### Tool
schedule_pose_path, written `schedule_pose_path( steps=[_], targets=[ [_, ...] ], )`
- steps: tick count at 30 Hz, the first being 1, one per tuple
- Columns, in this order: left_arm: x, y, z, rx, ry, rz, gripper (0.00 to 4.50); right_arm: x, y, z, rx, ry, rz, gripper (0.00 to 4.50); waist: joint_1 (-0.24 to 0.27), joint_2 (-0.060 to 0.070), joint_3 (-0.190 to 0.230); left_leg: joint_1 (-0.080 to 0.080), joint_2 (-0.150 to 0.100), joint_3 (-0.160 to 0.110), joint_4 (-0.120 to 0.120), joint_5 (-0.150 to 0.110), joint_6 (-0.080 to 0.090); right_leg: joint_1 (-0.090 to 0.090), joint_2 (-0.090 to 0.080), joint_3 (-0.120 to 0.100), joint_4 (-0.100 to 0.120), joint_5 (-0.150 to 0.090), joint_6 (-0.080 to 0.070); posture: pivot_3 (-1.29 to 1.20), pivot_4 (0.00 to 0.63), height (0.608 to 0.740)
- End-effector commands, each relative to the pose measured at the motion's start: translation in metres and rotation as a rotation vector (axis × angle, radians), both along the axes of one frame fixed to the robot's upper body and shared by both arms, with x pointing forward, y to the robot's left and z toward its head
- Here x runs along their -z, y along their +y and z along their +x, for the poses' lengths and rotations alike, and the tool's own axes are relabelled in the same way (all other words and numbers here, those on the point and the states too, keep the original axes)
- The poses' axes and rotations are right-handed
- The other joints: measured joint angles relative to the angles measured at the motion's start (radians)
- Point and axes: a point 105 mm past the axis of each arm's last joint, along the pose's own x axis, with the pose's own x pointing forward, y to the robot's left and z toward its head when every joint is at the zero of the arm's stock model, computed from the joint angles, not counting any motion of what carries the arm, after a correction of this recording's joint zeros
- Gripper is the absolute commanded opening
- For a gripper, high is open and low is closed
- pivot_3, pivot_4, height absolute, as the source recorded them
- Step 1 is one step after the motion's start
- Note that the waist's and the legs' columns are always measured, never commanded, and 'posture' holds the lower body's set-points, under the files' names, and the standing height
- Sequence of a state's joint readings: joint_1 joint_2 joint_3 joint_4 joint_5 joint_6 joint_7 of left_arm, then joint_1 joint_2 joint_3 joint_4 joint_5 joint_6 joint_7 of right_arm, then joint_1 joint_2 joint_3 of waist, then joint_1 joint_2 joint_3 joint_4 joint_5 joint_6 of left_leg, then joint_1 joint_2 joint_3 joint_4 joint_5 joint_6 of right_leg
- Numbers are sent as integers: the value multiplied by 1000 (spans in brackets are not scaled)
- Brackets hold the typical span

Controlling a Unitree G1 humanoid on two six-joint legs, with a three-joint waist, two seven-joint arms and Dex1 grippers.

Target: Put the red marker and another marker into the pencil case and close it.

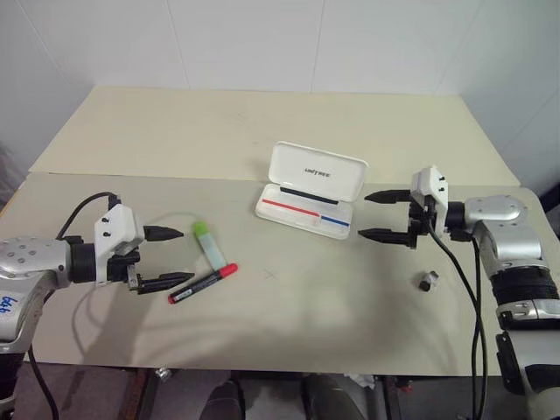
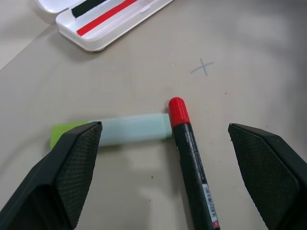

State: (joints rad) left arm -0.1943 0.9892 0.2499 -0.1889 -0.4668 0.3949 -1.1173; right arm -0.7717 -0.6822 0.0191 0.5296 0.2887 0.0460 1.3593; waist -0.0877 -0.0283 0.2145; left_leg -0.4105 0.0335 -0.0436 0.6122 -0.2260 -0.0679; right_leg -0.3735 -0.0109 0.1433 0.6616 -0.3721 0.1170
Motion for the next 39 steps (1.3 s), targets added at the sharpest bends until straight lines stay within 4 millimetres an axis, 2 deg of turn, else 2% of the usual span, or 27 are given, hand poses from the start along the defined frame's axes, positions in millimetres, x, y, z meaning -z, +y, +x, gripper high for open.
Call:
schedule_pose_path(
  steps=[1,7,10,14,18,21,30,39],
  targets=[
    [-12,-5,-2,27,-35,0,4488,-18,8,-4,-26,-68,49,4500,1,0,0,0,0,0,0,0,0,0,0,0,0,0,0,0,150,740],
    [-11,-5,-6,18,-35,-17,4488,-8,28,-4,-53,-57,70,4500,1,0,0,0,0,-1,1,0,0,0,0,0,0,0,0,0,150,740],
    [-11,-3,-7,0,-26,-36,4488,1,33,3,-26,-35,-23,4500,1,0,0,0,0,-1,0,0,0,0,0,0,0,0,0,0,150,740],
    [-12,0,-9,-31,-58,-79,4488,-6,46,4,-33,-32,-10,4500,0,0,0,0,0,-1,1,0,0,-1,0,0,1,0,0,0,150,740],
    [-16,0,-7,-61,-93,-117,4488,4,56,7,-19,-2,-119,4500,1,0,0,0,1,-1,1,0,0,0,0,0,1,0,0,0,150,740],
    [-20,0,-3,-74,-130,-119,4488,15,57,16,32,19,-233,4500,1,-1,0,0,0,-1,2,0,0,-1,-1,-1,2,0,0,0,150,740],
    [-23,0,-10,-95,-151,-134,4488,24,61,18,13,80,-267,4500,1,0,0,0,0,-1,1,0,0,-1,-1,-1,0,0,0,0,150,740],
    [-24,1,-20,-130,-165,-145,4488,32,55,16,4,120,-326,4500,-2,0,0,0,0,-1,1,0,0,-1,0,-1,1,0,0,0,150,740]
  ],
)
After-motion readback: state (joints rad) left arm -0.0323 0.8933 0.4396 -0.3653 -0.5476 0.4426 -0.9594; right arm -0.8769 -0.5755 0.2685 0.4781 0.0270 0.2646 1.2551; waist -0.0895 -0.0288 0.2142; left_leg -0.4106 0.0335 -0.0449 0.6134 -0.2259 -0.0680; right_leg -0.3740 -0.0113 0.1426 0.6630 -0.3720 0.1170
